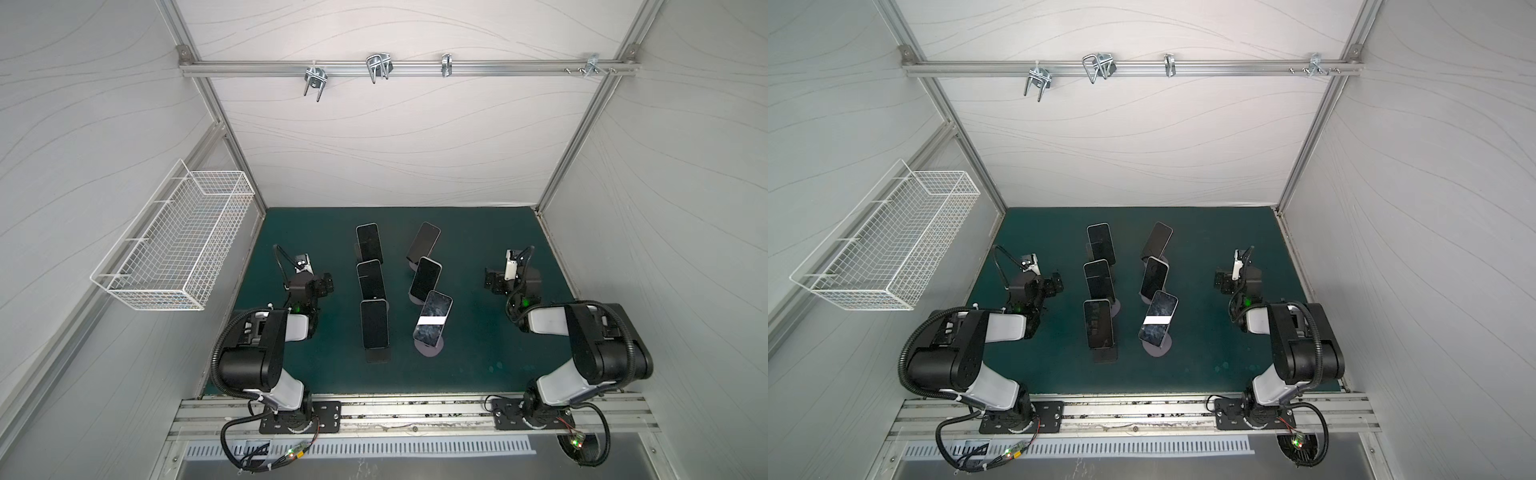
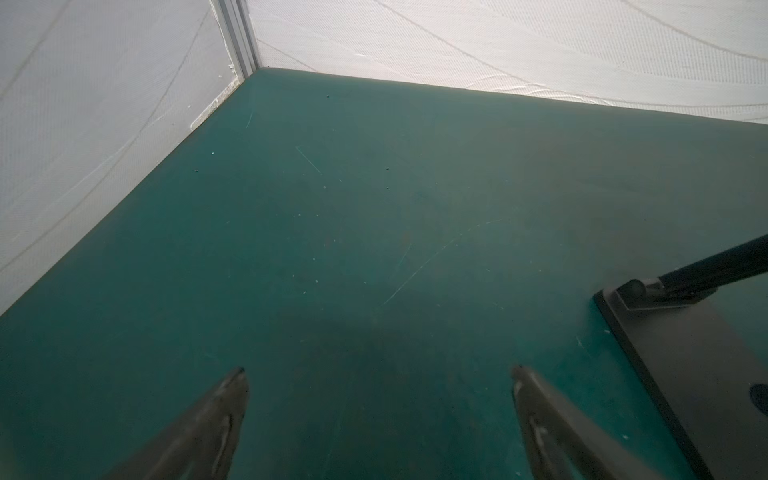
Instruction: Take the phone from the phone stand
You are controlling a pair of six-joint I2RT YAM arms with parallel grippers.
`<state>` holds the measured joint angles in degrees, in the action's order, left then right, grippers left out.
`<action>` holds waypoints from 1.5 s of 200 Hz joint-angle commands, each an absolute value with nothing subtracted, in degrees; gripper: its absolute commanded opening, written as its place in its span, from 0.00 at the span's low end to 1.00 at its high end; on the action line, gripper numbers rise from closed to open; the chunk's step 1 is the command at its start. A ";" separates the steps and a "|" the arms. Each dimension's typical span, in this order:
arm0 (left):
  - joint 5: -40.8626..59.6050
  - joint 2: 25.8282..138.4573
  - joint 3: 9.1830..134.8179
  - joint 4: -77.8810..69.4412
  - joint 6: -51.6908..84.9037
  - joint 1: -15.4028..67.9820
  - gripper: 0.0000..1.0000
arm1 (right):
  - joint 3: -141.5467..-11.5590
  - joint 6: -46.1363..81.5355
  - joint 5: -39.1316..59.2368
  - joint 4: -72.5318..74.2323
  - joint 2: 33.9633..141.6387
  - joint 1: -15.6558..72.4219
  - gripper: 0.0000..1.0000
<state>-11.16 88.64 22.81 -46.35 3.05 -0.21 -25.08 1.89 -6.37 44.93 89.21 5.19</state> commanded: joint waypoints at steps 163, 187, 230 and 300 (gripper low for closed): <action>-11.38 89.03 24.26 -48.03 2.26 -0.14 0.99 | -25.22 1.05 -5.98 45.36 89.63 5.54 0.99; -11.33 89.03 24.28 -48.08 2.20 -0.09 0.99 | -25.31 1.15 -5.96 45.36 89.66 5.53 0.99; -12.18 88.32 24.14 -48.28 2.47 -0.09 0.99 | -25.22 1.08 -5.98 45.43 89.64 5.46 0.99; -16.00 79.97 24.81 -40.28 4.05 -0.22 0.99 | -34.34 0.82 -2.87 27.22 86.44 4.92 0.99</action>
